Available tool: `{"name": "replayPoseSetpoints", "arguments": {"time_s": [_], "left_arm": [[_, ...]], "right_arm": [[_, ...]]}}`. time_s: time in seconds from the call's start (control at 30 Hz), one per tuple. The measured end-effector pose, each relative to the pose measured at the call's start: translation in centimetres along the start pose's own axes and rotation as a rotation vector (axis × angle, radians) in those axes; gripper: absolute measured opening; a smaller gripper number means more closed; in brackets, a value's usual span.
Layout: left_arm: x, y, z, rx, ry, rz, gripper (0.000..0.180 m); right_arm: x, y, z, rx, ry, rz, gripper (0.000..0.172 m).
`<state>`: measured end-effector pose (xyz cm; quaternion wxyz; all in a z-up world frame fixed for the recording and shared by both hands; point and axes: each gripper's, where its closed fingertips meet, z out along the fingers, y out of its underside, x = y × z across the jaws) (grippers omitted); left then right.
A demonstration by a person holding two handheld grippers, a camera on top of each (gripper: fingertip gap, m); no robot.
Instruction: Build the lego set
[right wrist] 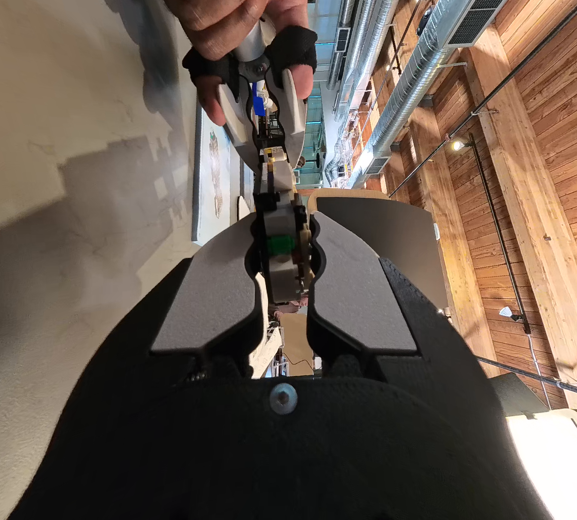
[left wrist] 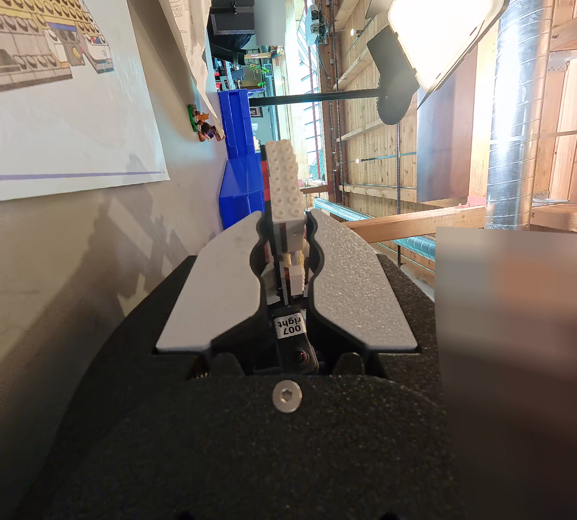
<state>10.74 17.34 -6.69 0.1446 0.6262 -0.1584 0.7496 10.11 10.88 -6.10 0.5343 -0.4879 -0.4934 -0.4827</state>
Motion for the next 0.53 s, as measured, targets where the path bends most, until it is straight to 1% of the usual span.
{"name": "replayPoseSetpoints", "arguments": {"time_s": [0.4,0.53], "left_arm": [[0.01,-0.07,-0.07,0.006,-0.012,0.015,0.023],[0.06,-0.10,-0.08,0.008,-0.011,0.020,0.023]], "right_arm": [[0.08,0.27,0.25,-0.022,0.010,-0.025,0.034],[0.11,0.35,0.27,-0.028,0.012,-0.037,0.033]]}}
